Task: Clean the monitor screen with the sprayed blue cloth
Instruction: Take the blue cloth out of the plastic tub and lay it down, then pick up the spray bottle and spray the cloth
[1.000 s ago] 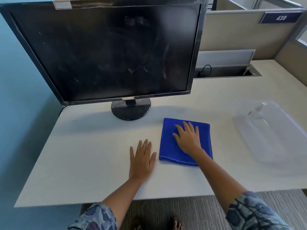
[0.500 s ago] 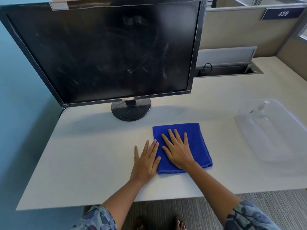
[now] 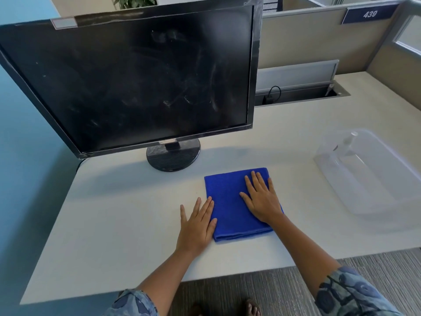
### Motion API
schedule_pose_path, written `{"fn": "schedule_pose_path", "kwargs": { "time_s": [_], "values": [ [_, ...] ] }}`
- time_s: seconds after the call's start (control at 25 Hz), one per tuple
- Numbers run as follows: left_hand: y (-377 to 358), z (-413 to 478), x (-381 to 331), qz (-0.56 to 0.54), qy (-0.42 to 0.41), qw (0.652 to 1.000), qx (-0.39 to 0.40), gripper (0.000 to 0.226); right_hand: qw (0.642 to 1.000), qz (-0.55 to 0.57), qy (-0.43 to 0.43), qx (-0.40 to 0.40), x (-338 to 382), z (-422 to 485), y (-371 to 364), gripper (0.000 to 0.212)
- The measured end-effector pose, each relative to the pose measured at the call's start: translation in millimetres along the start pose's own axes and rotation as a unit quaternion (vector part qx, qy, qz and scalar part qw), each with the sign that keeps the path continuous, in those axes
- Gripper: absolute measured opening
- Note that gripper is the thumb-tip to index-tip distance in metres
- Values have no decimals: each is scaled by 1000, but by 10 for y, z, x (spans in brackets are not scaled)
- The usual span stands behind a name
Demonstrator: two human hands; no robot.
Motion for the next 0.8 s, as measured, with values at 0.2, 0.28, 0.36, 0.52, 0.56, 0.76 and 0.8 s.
{"fn": "schedule_pose_path", "kwargs": {
  "time_s": [0.2, 0.28, 0.36, 0.52, 0.56, 0.76, 0.8],
  "values": [
    [-1, -12, -4, -11, -1, 1000, 4, 54, 996, 50, 19, -67, -184, 15, 553, 57],
    [8, -16, -6, -23, 1, 1000, -2, 55, 971, 96, 61, -210, -252, -6, 1100, 45],
    [23, -20, -9, -22, 2, 1000, -8, 54, 932, 117, 43, -341, -522, -16, 1654, 39],
    [61, -28, -18, -28, 6, 999, -16, 59, 902, 121, -118, -396, -1333, 49, 2287, 46],
    [64, -31, -21, -25, 7, 1000, -16, 60, 905, 123, -153, -378, -1515, 60, 2319, 49],
    [65, -30, -24, -26, 16, 999, -13, 57, 922, 135, -182, -313, -1958, 81, 2210, 42],
    [73, -32, -29, -30, 17, 999, -16, 56, 921, 141, -176, -318, -1978, 73, 2194, 38]
  ]
}}
Point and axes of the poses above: each hand's wrist, its own z-axis towards the middle knuckle, its own y-axis out of the back of the hand, x = y × z, the point moved 6 cm from there along z, towards the middle knuckle, and after that the axes turned 14 degrees about z, right-handed, at the moved point
